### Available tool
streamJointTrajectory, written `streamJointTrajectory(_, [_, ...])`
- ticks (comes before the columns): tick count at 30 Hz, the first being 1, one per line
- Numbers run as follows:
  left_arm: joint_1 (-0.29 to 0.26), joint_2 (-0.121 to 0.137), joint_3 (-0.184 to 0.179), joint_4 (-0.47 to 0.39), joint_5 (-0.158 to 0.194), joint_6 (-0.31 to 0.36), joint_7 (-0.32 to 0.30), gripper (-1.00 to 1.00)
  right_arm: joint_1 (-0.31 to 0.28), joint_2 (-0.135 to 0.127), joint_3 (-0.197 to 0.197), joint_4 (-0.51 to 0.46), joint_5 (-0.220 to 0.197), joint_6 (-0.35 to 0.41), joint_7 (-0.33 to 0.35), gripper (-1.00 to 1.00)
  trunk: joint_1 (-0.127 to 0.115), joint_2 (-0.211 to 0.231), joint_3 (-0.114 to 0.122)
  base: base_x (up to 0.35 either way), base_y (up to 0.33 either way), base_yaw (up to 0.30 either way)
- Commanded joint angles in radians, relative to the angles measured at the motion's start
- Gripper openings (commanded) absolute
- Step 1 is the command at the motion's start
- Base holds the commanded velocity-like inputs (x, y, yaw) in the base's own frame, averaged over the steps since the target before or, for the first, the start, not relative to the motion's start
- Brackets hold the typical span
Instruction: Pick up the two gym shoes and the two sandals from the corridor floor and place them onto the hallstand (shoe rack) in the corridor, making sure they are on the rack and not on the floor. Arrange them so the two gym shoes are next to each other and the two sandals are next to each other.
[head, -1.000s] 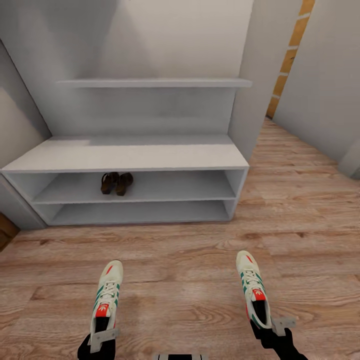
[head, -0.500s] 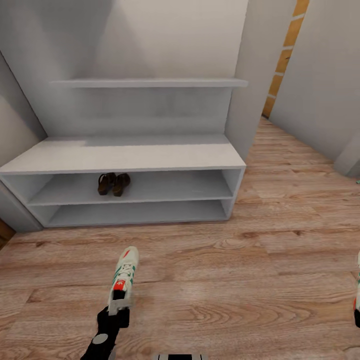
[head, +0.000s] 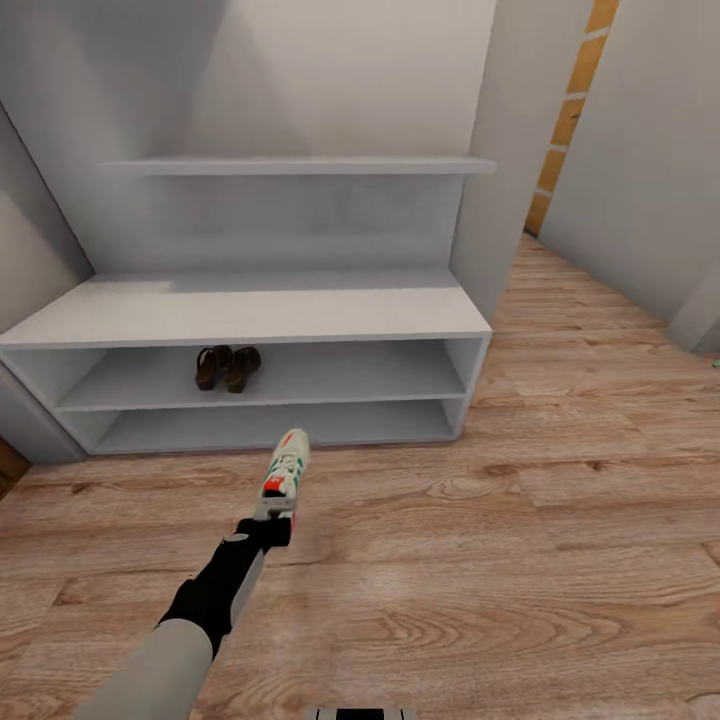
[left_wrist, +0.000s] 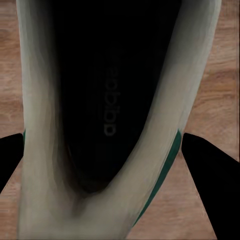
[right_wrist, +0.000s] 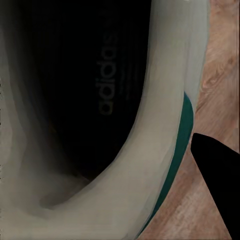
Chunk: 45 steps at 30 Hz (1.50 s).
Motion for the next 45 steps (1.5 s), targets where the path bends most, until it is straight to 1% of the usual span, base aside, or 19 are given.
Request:
streamJointTrajectory(1, [-0.012,-0.005,0.005,0.000,-0.009,0.015,-0.002,-1.00,-0.001,0.000,-0.005,-0.034,0.010,0.030,0.009,-1.00,0.000,0.000,-0.001,0.000,0.000,0.000])
streamJointTrajectory(2, [-0.034,-0.012,0.005,0.006,-0.008,0.029,-0.003,-1.00,-0.001,-0.001,-0.005,-0.097,0.008,0.074,0.009,-1.00,0.000,0.000,-0.001,0.000,0.000,0.000])
streamJointTrajectory(3, [-0.044,-0.016,0.006,0.010,-0.008,0.034,-0.003,-1.00,-0.001,-0.001,-0.005,-0.127,0.008,0.095,0.009,-1.00,0.000,0.000,-0.001,0.000,0.000,0.000])
streamJointTrajectory(5, [-0.043,-0.013,0.007,0.001,-0.009,0.029,-0.001,-1.00,-0.003,0.011,0.006,-0.138,0.017,0.090,0.008,-1.00,0.000,0.000,-0.001,0.000,0.000,0.000])
streamJointTrajectory(6, [-0.043,-0.013,0.006,0.002,-0.008,0.029,-0.001,-1.00,-0.003,0.016,0.006,-0.143,0.017,0.090,0.008,-1.00,0.000,0.000,-0.001,0.000,0.000,0.000])
streamJointTrajectory(8, [-0.042,-0.014,0.006,0.003,-0.009,0.028,0.000,-1.00,-0.003,0.020,0.007,-0.154,0.017,0.091,0.009,-1.00,0.000,0.000,-0.001,0.000,0.000,0.000])
streamJointTrajectory(11, [-0.043,-0.014,0.006,0.004,-0.009,0.028,0.000,-1.00,-0.003,0.035,0.011,-0.171,0.017,0.091,0.010,-1.00,0.000,0.000,-0.001,0.000,0.000,0.000])
streamJointTrajectory(15, [-0.043,-0.014,0.006,0.004,-0.009,0.028,0.000,-1.00,-0.003,0.046,0.013,-0.194,0.017,0.092,0.009,-1.00,0.000,0.000,-0.001,0.000,0.000,0.000])
streamJointTrajectory(27, [-0.044,-0.014,0.007,0.004,-0.009,0.028,0.000,-1.00,-0.003,0.049,0.013,-0.255,0.018,0.092,0.008,-1.00,0.000,0.000,0.001,0.000,0.000,0.000])
streamJointTrajectory(45, [-0.044,-0.014,0.007,0.004,-0.009,0.028,0.000,-1.00,-0.003,0.049,0.013,-0.255,0.018,0.092,0.009,-1.00,0.000,0.000,0.026,0.000,0.000,0.000])
